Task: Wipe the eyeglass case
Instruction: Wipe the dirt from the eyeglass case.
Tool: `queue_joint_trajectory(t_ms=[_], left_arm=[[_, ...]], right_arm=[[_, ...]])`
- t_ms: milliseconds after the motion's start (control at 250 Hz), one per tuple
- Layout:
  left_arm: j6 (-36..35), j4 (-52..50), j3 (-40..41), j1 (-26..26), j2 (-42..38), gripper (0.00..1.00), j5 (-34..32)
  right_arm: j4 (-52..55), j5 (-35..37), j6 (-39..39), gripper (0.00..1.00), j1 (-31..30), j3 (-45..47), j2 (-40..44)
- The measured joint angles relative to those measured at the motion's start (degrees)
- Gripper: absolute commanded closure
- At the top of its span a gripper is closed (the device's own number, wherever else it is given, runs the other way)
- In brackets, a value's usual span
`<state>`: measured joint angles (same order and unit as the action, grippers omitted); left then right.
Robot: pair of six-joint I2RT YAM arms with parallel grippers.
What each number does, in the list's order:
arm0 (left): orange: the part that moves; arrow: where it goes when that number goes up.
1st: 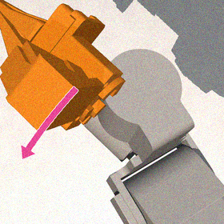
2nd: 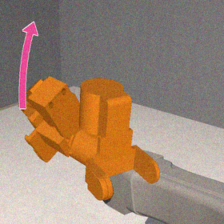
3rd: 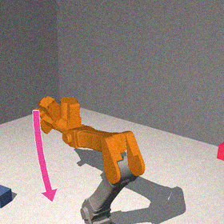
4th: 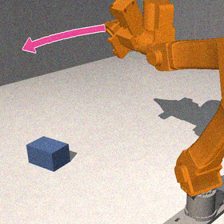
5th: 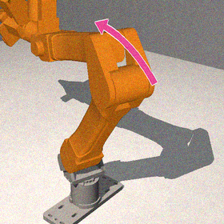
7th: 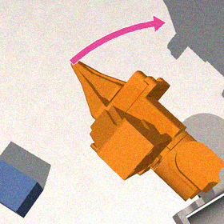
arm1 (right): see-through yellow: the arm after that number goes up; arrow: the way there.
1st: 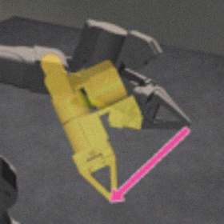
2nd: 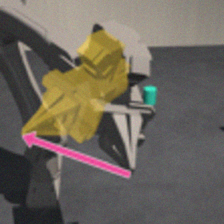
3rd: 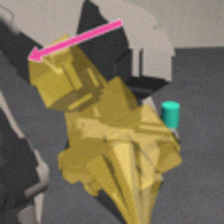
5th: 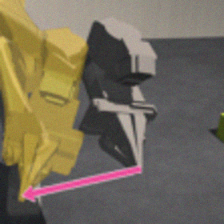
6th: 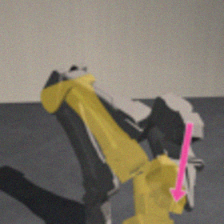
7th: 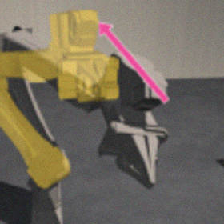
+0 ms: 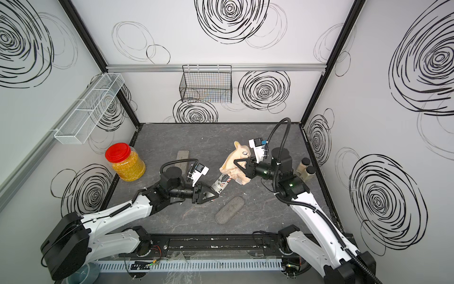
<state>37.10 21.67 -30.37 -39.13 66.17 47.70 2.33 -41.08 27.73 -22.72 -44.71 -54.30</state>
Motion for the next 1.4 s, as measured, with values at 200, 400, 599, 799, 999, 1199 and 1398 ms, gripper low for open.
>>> queue_joint_trajectory(t_ms=[200, 400, 599, 799, 999, 1199, 1398], left_arm=[[0.5, 0.9, 0.0, -1.0, -2.1, 0.38, 0.9], [0.6, 1.9, 0.0, -1.3, -2.4, 0.39, 1.4], [0.6, 2.6, 0.0, -1.3, -2.4, 0.39, 1.7], [0.9, 2.8, 0.0, -1.3, -1.6, 0.39, 1.7], [1.0, 2.4, 0.0, -1.3, -1.7, 0.39, 1.7], [1.0, 2.0, 0.0, -1.3, -2.7, 0.38, 1.5], [1.0, 2.1, 0.0, -1.3, -2.9, 0.39, 1.6]], right_arm=[[0.8, 0.5, 1.8, 0.97, 0.5, -0.7, -5.1], [3.3, -1.9, 1.8, 0.97, 0.8, -3.4, -7.5], [0.7, -8.2, 4.2, 0.96, 1.0, -3.4, -1.9], [-3.5, -11.8, 6.4, 0.96, 1.0, -2.9, 1.1], [-2.7, -8.4, 6.3, 0.97, 1.0, -2.0, -2.6], [2.8, -4.1, 3.0, 0.97, 0.9, -3.0, -8.1], [7.2, -2.0, 0.5, 0.97, 0.8, -4.5, -6.9]])
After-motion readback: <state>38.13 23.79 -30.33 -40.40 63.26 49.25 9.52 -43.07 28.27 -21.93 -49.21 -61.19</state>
